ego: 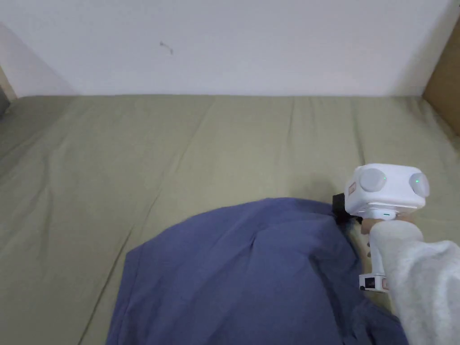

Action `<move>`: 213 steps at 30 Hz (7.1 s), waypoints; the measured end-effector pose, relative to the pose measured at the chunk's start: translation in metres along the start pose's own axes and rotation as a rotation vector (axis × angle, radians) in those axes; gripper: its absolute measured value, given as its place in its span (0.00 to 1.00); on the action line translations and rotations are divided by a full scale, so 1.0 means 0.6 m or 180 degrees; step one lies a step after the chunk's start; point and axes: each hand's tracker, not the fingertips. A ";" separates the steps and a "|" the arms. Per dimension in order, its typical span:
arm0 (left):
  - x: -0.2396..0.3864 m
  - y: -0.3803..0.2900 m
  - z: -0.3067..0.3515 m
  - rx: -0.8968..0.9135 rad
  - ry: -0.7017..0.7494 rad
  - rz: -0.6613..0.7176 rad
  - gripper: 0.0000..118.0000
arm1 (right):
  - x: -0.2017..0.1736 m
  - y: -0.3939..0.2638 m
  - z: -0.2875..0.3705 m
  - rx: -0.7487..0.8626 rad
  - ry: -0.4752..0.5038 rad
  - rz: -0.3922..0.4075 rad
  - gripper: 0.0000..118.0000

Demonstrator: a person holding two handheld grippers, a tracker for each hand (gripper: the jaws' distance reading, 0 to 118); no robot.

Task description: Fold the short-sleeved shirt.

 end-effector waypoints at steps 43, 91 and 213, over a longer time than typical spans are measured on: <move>-0.061 0.473 0.468 0.2286 0.0889 -0.0096 0.03 | 0.329 0.015 0.806 0.1710 -0.0407 -0.0792 0.04; -0.285 -0.043 0.057 0.0589 0.0881 0.0592 0.03 | 0.335 -0.523 0.339 -0.0282 0.0056 -0.1136 0.03; 0.231 0.479 -0.060 0.0953 -0.0192 -0.1290 0.01 | 0.265 -0.451 0.407 0.0328 -0.0307 -0.0651 0.04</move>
